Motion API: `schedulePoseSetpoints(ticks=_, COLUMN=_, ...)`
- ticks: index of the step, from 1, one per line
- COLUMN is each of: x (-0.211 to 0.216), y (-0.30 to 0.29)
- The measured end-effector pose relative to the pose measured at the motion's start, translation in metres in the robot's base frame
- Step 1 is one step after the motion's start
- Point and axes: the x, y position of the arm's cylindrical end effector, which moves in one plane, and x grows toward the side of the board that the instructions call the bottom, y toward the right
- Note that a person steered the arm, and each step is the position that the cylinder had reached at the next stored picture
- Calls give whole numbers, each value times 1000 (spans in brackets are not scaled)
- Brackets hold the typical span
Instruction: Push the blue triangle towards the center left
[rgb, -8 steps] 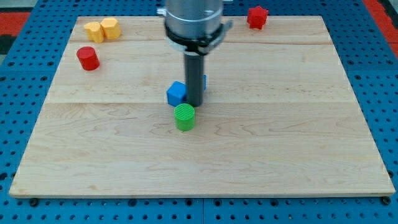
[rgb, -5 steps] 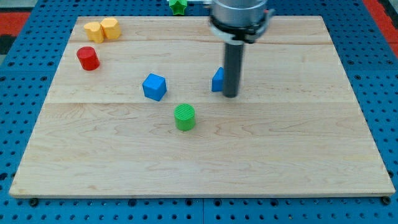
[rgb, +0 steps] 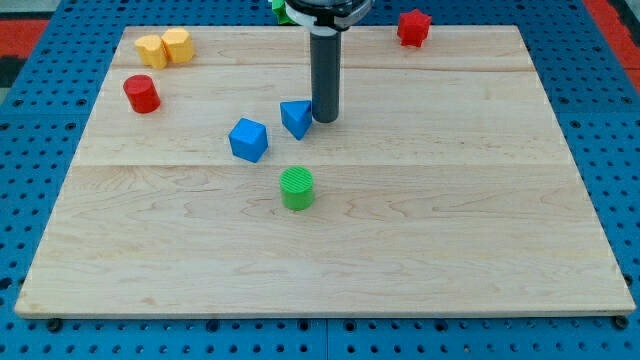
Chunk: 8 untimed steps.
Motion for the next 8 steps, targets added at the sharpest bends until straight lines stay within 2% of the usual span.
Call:
schedulePoseSetpoints(ticks=1, x=11, y=-50)
schedulePoseSetpoints(ticks=3, x=36, y=-78)
schedulePoseSetpoints(ticks=4, x=49, y=-143)
schedulePoseSetpoints(ticks=6, x=51, y=-214)
schedulePoseSetpoints(ticks=7, x=33, y=-257)
schedulePoseSetpoints(ticks=8, x=9, y=-248)
